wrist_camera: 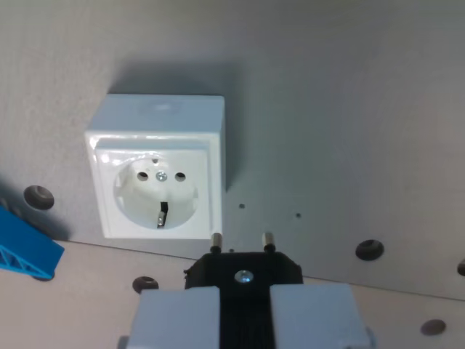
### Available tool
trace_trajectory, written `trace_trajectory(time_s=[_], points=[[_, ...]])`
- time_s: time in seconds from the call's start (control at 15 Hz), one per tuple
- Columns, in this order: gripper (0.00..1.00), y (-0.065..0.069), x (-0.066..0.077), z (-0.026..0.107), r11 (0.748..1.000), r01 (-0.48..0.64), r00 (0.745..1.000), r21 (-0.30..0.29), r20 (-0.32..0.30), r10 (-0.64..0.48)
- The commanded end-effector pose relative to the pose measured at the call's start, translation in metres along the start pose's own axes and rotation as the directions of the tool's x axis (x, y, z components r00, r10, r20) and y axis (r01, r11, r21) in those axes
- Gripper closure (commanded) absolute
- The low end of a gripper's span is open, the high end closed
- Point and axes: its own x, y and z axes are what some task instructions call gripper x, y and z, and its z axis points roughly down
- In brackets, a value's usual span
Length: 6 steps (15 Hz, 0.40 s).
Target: Move above the white socket
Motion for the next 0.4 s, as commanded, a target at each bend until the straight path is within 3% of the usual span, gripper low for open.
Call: trace_trajectory(time_s=[0.07,0.4], points=[[1.0,-0.017,-0.009,0.016,1.0,-0.019,0.993,-0.012,-0.116,0.017],[1.0,-0.037,-0.012,0.042,1.0,-0.02,0.994,-0.008,-0.11,0.019]])
